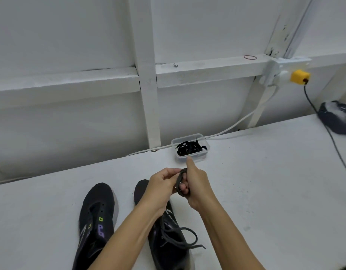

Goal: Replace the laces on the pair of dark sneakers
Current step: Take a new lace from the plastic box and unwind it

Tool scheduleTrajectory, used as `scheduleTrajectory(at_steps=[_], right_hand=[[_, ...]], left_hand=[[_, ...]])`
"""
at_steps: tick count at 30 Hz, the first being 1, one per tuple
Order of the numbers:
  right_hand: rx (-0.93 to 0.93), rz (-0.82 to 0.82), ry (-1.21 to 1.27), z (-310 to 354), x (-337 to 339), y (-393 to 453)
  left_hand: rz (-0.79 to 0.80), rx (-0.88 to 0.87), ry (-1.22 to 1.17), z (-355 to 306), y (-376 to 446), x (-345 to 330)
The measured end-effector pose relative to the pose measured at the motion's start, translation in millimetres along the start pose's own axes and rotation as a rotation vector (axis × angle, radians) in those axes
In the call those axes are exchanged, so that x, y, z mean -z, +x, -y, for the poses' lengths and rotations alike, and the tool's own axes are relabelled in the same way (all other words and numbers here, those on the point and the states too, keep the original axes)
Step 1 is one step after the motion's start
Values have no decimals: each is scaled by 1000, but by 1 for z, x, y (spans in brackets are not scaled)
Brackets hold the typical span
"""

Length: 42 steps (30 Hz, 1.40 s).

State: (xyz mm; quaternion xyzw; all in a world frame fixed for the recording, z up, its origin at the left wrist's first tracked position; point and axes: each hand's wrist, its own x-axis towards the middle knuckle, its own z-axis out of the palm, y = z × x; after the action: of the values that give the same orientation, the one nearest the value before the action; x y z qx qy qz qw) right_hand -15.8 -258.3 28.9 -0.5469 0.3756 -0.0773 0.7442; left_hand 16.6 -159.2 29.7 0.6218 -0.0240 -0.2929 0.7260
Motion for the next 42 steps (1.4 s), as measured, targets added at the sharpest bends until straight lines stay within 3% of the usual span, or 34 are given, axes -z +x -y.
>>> scheduleTrajectory(at_steps=[7, 12, 14, 20, 28, 30, 33, 35, 38, 42], right_hand=[[7, -105, 5, -2, 27, 12], [-66, -39, 26, 0, 57, 23], [-67, -19, 41, -1, 62, 25], [-52, 16, -57, -3, 66, 34], [71, -233, -378, -21, 62, 55], [57, -154, -416, -22, 68, 61], [-66, 110, -207, -18, 90, 66], [-61, 185, -140, -17, 107, 67], [41, 82, -282, -17, 123, 69], [189, -154, -763, -16, 130, 79]], left_hand=[[18, -105, 437, 10, 13, -27], [358, 83, 412, 1, 25, -24], [411, 78, 441, 2, 29, -23], [173, -82, 479, 19, 37, -33], [14, -26, 511, 35, 50, -52], [-17, -12, 526, 37, 55, -54], [-49, -6, 531, 36, 65, -57], [-47, -4, 536, 35, 72, -61], [-17, 32, 510, 39, 81, -71], [-14, 54, 574, 51, 93, -86]])
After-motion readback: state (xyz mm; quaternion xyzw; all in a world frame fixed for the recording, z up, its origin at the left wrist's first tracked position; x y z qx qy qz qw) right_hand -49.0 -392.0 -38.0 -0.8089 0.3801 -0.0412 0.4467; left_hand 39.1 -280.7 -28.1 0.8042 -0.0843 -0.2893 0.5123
